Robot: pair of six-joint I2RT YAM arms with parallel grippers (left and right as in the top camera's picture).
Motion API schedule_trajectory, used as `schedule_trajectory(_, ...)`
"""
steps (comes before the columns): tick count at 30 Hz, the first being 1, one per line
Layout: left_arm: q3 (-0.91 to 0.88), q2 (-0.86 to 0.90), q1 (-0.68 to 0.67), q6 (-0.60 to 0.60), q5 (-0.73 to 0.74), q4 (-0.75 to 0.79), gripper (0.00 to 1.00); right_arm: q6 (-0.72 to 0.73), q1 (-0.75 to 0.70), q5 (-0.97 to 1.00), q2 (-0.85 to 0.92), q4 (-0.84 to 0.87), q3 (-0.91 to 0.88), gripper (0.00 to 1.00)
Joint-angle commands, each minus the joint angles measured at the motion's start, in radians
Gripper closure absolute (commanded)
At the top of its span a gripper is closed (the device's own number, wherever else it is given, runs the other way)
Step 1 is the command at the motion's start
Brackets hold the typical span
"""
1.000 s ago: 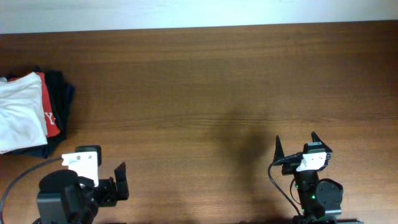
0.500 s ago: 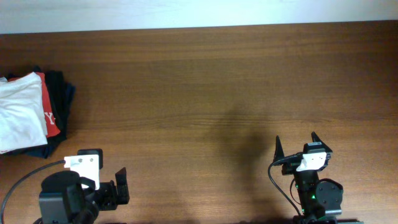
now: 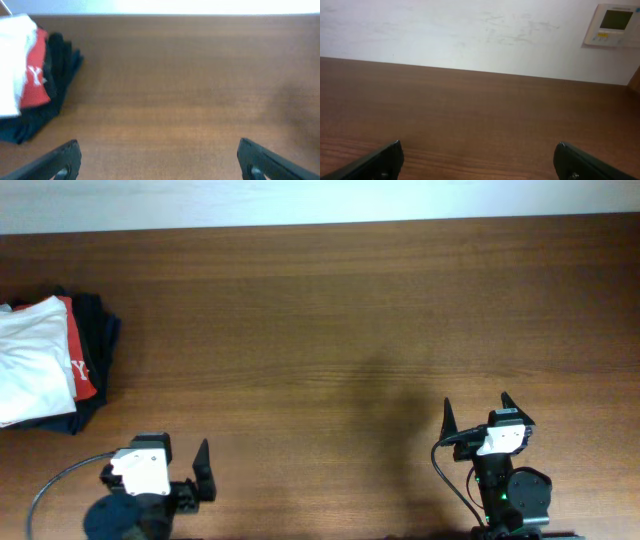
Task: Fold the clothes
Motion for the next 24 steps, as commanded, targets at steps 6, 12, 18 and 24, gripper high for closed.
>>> schedule_trajectory(6, -0.528, -0.226, -0.022, 0.016, 0.027, 0.684, 0.01, 0.002, -0.004, 0.009, -0.008, -0.006, -0.005, 0.01)
schedule_trajectory(12, -0.671, -0.227, -0.030, 0.061, -0.007, 0.942, 0.01, 0.002, -0.004, 0.009, -0.008, -0.006, -0.005, 0.01)
schedule_trajectory(18, -0.671, -0.227, -0.031, 0.058, 0.024, 0.828, 0.01, 0.002, -0.004, 0.009, -0.008, -0.006, -0.005, 0.01)
schedule_trajectory(24, -0.671, -0.226, -0.030, 0.058, 0.024, 0.828, 0.01, 0.002, -0.004, 0.009, -0.008, -0.006, -0.005, 0.01)
